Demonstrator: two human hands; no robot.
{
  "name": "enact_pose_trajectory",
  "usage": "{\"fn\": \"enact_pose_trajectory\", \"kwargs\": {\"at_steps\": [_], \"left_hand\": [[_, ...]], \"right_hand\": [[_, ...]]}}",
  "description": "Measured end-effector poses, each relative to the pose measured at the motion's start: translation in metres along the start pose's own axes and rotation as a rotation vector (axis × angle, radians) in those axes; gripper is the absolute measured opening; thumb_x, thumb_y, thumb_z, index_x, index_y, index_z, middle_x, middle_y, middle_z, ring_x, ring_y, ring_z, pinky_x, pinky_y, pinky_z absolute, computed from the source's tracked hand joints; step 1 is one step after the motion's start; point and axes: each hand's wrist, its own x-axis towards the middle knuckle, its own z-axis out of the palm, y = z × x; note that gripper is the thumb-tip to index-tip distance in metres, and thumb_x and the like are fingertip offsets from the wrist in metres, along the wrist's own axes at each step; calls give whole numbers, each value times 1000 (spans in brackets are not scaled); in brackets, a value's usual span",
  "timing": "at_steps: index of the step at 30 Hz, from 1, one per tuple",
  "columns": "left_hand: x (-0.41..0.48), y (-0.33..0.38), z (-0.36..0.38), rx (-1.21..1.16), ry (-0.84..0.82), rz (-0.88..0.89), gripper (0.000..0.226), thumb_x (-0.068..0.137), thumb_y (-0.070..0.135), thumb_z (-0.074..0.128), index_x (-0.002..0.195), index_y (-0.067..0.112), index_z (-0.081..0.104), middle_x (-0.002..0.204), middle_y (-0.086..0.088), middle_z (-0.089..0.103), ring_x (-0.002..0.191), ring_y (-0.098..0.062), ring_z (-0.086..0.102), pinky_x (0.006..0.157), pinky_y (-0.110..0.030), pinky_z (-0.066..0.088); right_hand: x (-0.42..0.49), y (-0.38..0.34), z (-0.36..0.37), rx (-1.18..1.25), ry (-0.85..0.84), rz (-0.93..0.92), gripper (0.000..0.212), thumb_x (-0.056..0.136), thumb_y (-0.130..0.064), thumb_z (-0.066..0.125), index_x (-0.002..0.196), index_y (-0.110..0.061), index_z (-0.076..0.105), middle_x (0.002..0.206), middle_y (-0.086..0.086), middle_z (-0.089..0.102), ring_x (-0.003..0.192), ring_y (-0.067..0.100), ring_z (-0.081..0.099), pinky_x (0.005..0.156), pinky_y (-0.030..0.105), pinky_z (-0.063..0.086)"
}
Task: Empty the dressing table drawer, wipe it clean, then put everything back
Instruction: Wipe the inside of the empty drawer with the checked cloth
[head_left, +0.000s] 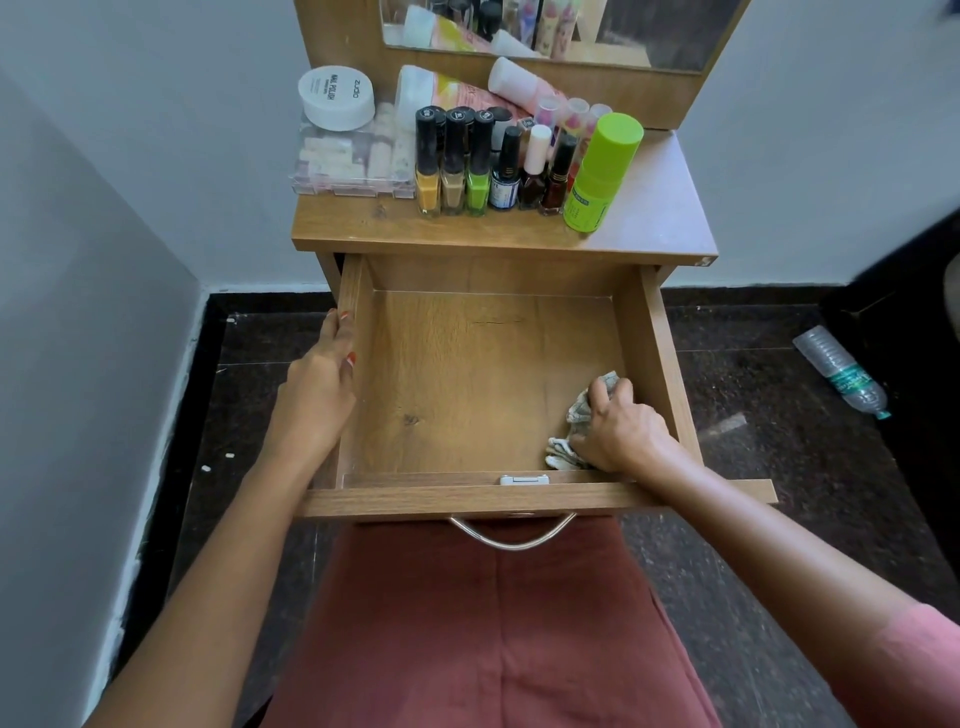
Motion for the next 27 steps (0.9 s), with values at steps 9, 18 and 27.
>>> {"fn": "enact_pose_trajectory", "kwargs": {"at_steps": [9,18,27], "left_hand": [[2,1,-1,44,0,16,46,96,2,34,141,11,30,153,-1,19,135,-26,34,109,-46,33],[2,2,-1,80,-8,34,48,95,2,34,142,13,30,153,-3,18,132,-28,39,105,-48,37],[3,0,-1,48,-4,44,46,94,-1,35,138,9,35,152,-5,20,132,-26,38,105,-45,39]], "right_hand": [[19,-3,3,14,83,-18,43,96,-16,35,133,4,27,133,18,34,96,25,39,76,30,45],[56,-10,-29,96,244,19,46,97,-16,40,139,-3,27,139,24,32,122,41,42,92,42,44],[78,-14,-47,87,285,-20,43,95,-15,42,136,-6,34,140,20,36,127,39,36,92,42,43]]}}
